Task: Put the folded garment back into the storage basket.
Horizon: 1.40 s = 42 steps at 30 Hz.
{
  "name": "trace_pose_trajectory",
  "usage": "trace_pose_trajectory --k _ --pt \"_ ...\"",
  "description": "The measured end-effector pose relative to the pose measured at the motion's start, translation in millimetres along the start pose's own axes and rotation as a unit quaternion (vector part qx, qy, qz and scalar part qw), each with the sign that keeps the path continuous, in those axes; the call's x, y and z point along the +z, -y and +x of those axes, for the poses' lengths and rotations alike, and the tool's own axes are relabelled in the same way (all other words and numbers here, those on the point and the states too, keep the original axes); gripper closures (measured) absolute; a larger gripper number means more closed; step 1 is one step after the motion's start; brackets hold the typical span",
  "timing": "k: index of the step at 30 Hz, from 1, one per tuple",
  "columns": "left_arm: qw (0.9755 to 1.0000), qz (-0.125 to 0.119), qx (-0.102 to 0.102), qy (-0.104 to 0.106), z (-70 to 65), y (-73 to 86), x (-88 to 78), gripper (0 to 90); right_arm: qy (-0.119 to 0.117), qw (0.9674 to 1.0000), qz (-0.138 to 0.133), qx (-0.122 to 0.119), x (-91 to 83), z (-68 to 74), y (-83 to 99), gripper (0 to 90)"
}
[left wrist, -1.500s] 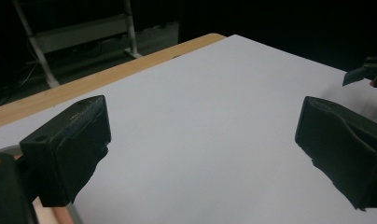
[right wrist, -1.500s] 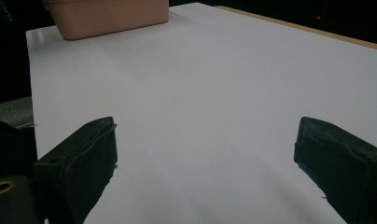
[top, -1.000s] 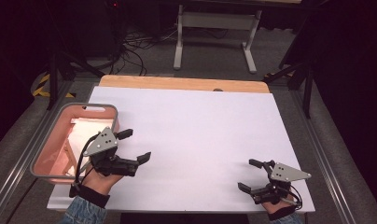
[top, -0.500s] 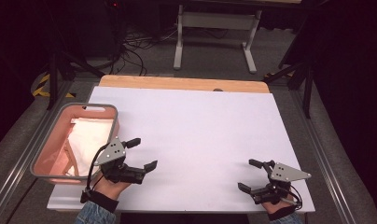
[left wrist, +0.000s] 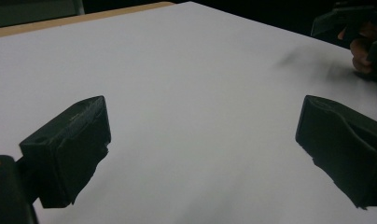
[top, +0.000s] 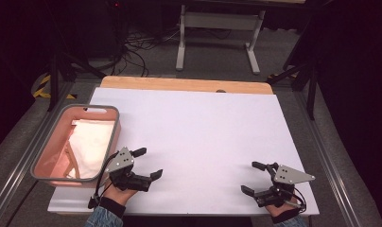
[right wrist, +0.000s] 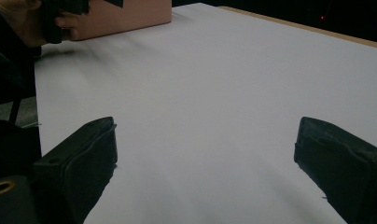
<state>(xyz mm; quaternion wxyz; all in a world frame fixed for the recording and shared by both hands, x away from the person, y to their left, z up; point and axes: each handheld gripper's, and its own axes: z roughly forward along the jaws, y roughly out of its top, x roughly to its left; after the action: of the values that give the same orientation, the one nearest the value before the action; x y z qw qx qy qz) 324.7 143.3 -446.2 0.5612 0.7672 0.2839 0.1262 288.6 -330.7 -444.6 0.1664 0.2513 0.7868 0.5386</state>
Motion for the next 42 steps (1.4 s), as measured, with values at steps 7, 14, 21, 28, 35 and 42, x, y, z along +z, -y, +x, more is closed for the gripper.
trace_pose_trajectory --k 7,14,21,28,35,42 --pt "0.9999 -0.004 -0.012 0.005 5.9 10.4 0.9 3.5 -0.001 1.0000 0.001 0.000 0.2 -0.2 0.5 6.4" --pt "0.9996 0.009 -0.009 -0.023 10.3 19.5 0.2 3.2 -0.005 1.0000 0.002 0.002 1.5 -0.1 1.3 6.4" --pt "0.9994 0.016 -0.001 -0.030 8.2 20.5 2.5 2.7 -0.006 1.0000 0.006 0.000 3.0 -0.4 2.0 6.3" --pt "0.9994 0.013 -0.010 -0.030 9.5 21.0 2.3 2.3 -0.007 1.0000 0.005 0.001 2.8 -0.8 2.1 6.1" --pt "0.9993 0.007 -0.022 -0.028 11.5 21.6 1.9 1.0 -0.009 0.9999 0.005 0.001 2.8 -0.8 2.2 6.0" --pt "0.9987 -0.010 -0.043 -0.026 15.0 22.3 -1.4 0.8 -0.009 0.9999 0.006 0.001 3.0 -0.8 2.2 6.0"
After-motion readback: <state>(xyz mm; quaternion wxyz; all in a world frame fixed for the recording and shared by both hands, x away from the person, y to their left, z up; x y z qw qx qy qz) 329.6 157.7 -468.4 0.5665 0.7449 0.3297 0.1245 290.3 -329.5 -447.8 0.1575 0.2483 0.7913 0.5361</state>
